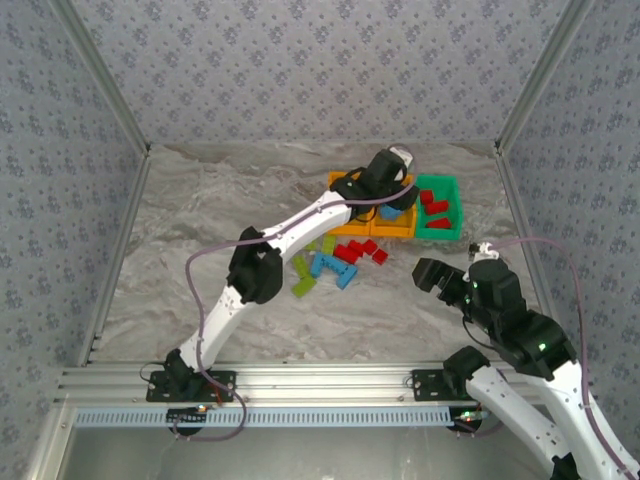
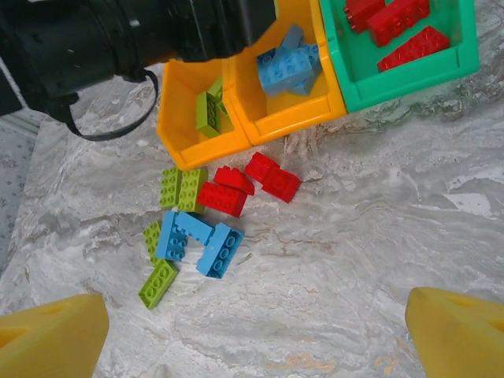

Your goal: Sort the legos into containers by color

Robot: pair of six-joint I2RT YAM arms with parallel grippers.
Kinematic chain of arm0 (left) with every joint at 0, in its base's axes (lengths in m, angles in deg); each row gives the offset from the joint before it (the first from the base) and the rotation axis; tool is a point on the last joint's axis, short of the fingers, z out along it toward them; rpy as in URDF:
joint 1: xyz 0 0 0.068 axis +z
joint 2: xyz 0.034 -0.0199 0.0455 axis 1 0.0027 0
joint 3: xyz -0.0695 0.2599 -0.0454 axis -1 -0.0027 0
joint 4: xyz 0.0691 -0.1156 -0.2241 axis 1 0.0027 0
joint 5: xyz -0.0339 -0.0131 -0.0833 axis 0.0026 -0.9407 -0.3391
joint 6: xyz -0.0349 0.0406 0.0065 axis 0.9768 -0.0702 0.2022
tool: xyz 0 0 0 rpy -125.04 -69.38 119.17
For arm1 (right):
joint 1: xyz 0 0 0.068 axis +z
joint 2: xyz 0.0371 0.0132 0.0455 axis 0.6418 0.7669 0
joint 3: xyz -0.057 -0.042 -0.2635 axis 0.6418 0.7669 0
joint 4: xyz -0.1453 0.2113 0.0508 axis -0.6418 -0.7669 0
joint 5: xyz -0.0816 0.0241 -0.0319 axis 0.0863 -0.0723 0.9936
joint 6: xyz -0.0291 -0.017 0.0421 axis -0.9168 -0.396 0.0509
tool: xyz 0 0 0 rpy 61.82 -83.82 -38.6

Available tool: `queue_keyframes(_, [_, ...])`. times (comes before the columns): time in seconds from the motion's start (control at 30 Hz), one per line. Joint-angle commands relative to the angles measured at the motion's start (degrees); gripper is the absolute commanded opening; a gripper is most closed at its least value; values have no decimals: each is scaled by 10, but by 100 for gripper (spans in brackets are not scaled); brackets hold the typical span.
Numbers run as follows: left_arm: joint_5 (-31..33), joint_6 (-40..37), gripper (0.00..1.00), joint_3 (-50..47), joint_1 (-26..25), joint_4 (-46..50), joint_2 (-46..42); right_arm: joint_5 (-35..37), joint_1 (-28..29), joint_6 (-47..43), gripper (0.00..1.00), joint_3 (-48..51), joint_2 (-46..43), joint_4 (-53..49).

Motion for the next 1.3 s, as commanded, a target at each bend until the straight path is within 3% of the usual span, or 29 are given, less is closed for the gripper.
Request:
queue_keyframes(0.0, [-10,-9,78,-34,-4,7,-95,15,-1,9,99,10,-4,-7])
queue_keyframes(0.17, [14,26,78,-378,-33,-165,-340,0,0,1,99,29,12,23])
queue_keyframes(0.23, [38,14,78,-525,-55,-234,-456,-18,0,-4,99,38,33,45])
queue_keyframes(0.3, [57,-25,80,-620,-80,-243,-548,-38,2,-9,99,43,63,69])
queue_keyframes(0.53, [42,-190,86,-760,-150,-43,-800,-79,21,-45,100,45,234,180])
queue_keyframes(0.63, [-27,-292,93,-770,-153,76,-888,-64,23,-108,100,42,326,223])
queue_keyframes(0.73, [-70,-424,99,-815,-153,153,-971,-3,20,-170,99,16,429,221])
queue_keyframes(0.9, [-68,-540,99,-932,-153,118,-1057,-28,-18,-228,94,-38,581,245])
queue_keyframes(1.03, [-89,-562,99,-972,-146,98,-1050,-75,-37,-246,92,-53,636,298])
queue_keyframes(1.27, [-89,-558,99,-993,-143,94,-1009,-102,-48,-227,69,-60,694,323])
